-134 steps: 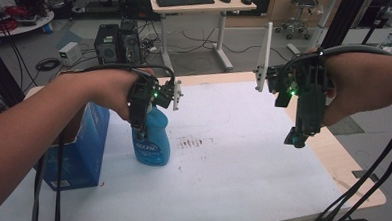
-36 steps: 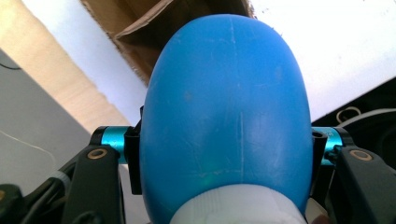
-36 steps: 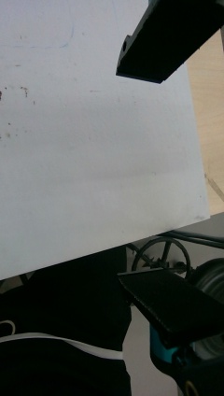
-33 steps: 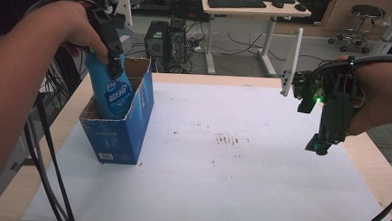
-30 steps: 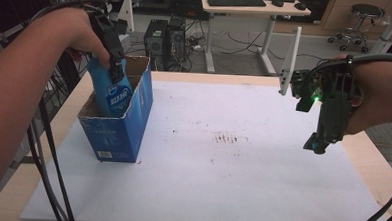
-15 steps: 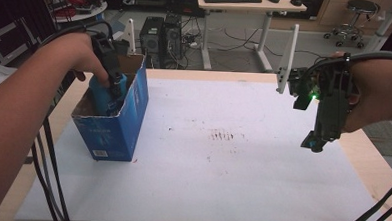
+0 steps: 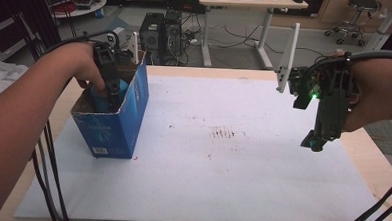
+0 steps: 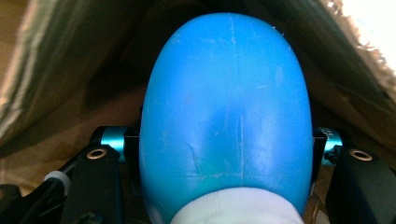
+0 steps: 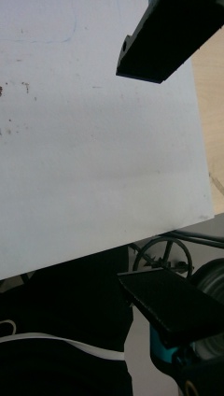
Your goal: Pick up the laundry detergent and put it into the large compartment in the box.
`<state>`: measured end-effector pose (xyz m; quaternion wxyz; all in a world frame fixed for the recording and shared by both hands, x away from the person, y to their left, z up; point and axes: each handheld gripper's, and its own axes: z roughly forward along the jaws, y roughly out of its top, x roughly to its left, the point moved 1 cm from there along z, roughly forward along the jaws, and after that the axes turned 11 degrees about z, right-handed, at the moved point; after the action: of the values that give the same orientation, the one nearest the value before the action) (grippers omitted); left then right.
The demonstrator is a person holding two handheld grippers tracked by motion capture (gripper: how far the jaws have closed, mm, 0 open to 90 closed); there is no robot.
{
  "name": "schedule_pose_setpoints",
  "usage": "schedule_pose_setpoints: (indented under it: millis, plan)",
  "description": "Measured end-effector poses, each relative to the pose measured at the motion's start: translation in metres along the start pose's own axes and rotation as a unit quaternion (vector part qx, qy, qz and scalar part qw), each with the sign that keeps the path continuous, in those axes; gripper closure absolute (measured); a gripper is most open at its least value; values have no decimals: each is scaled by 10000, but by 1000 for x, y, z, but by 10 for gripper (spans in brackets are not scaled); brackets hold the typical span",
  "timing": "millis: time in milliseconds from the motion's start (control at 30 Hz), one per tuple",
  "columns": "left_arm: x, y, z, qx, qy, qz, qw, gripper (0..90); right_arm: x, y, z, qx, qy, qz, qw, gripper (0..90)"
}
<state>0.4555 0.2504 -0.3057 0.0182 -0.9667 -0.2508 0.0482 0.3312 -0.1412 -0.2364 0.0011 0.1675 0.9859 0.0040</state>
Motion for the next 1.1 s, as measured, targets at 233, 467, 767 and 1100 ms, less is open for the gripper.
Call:
schedule_pose_setpoints:
  millis: [233, 467, 767, 1100]
  plan:
    - [0, -3, 1, -81, -2, 91, 9999, 390, 1, 4, 1, 2, 6, -34, 10000, 21]
    - [1, -3, 1, -131, 1, 74, 9999, 381, 1, 6, 0, 9, 3, -38, 10000, 21]
    - [-3, -5, -6, -173, 67, 121, 9998, 300, 0, 8, 0, 34, 12, -44, 10000, 21]
    - [-9, -8, -27, -230, 209, 129, 9994, 266, 2, 11, 0, 7, -1, -89, 10000, 21]
